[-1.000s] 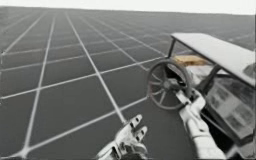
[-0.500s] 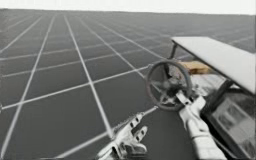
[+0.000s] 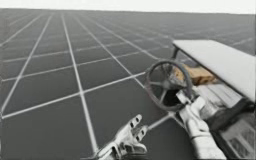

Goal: Pick up and drop off the object

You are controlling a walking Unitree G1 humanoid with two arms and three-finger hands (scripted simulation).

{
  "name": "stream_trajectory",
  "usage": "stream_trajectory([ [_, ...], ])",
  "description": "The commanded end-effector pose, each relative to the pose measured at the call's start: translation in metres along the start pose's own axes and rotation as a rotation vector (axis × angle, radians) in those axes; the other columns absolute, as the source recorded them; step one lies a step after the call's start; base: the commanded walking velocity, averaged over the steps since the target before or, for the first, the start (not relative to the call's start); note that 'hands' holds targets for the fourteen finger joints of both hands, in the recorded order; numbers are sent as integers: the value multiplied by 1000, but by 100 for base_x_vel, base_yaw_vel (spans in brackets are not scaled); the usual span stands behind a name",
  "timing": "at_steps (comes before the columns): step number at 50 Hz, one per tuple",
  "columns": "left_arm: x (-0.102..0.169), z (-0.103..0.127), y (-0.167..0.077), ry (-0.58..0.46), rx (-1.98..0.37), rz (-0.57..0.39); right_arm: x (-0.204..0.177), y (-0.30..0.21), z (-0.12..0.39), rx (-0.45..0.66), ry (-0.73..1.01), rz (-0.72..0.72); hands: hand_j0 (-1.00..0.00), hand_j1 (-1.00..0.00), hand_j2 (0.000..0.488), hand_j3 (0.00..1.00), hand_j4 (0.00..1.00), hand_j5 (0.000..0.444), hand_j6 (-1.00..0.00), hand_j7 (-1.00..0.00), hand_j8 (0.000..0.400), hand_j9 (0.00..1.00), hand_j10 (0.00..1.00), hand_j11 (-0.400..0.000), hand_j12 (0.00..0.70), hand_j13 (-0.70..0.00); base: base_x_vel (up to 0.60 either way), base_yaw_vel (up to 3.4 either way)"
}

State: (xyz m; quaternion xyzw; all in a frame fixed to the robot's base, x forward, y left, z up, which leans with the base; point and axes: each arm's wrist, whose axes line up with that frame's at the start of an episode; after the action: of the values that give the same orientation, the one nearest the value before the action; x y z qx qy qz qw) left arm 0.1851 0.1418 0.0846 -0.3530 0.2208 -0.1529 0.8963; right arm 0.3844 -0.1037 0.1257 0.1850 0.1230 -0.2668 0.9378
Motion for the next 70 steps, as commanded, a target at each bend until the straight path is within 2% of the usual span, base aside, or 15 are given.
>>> stream_trajectory([
  [1, 2, 1, -4, 5, 15, -6, 2, -4, 8, 31, -25, -2, 0, 0, 0, 1000, 1000, 0, 0, 0, 0, 1000, 1000, -400, 0, -700, 51, 4],
  [28, 2, 1, -4, 5, 15, -6, 2, -4, 8, 31, -25, -2, 0, 0, 0, 1000, 1000, 0, 0, 0, 0, 1000, 1000, -400, 0, -700, 38, 4],
  [61, 2, 1, -4, 5, 15, -6, 2, -4, 8, 31, -25, -2, 0, 0, 0, 1000, 1000, 0, 0, 0, 0, 1000, 1000, -400, 0, -700, 20, 3],
  [70, 2, 1, -4, 5, 15, -6, 2, -4, 8, 31, -25, -2, 0, 0, 0, 1000, 1000, 0, 0, 0, 0, 1000, 1000, -400, 0, -700, 22, -165],
])
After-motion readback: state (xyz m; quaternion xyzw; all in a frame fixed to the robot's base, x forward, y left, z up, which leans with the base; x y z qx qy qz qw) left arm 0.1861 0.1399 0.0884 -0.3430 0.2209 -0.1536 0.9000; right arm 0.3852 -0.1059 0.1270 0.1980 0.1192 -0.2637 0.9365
